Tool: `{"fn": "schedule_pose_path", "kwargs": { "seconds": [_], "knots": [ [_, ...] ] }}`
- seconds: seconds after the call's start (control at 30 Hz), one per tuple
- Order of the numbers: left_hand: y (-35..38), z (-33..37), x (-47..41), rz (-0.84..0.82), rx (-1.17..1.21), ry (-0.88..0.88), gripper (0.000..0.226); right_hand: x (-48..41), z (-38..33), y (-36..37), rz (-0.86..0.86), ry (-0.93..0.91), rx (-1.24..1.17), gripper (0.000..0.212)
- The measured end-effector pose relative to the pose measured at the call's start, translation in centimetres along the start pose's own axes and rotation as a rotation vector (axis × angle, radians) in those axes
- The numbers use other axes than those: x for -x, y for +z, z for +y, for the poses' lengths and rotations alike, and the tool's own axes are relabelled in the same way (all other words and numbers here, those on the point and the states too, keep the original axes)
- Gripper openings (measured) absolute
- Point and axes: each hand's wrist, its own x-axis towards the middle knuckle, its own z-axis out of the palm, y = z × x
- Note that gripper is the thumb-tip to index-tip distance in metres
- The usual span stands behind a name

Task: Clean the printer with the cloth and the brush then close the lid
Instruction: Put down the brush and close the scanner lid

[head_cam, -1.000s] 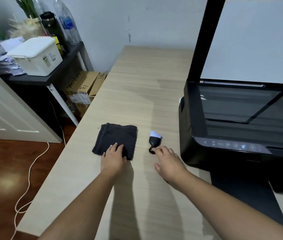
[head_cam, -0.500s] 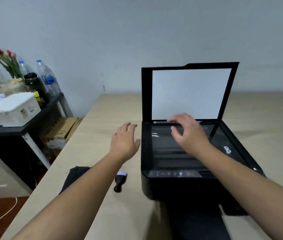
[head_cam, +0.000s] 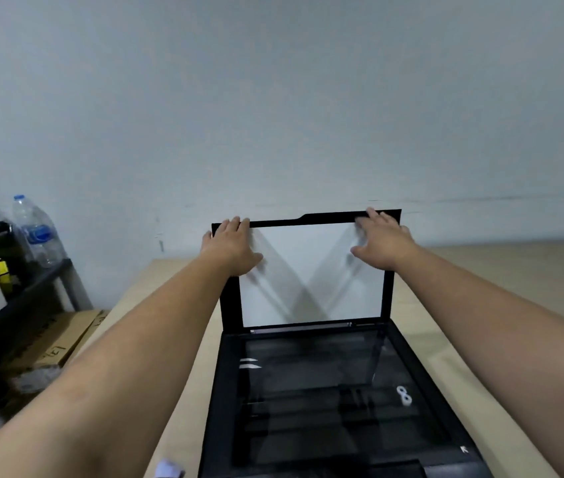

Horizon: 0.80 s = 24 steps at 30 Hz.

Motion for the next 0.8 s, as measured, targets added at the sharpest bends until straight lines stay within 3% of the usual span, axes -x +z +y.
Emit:
{"fn": "schedule_pose_path", "kwargs": {
  "seconds": [0.13, 0.3, 0.5, 0.63, 0.8],
  "knots": [
    [0.7, 0.3, -0.1, 0.136, -0.01, 0.003, 0.064, 0.2, 1.0, 1.1, 0.219, -0.043, -0.03, 0.033],
    [0.0, 1.0, 1.6, 0.297, 0.059, 0.011, 0.032, 1.0, 1.1, -0.2, 0.424, -0.122, -0.121, 0.04],
    [0.3, 1.5, 7.7, 0.315, 0.048, 0.058, 0.026, 6.4, 2.0, -1.4, 0.243, -0.189, -0.083, 0.025],
    [2.7, 2.1, 13.1, 0.311, 0.055, 0.083, 0.027, 12.6, 3.1, 0.8, 0.283, -0.256, -0.029, 0.024],
    [7.4, 3.2, 19.2, 0.155, -0.04, 0.169, 0.035, 19.4, 4.2, 6.2, 0.16, -0.383, -0.08, 0.026]
  ]
}}
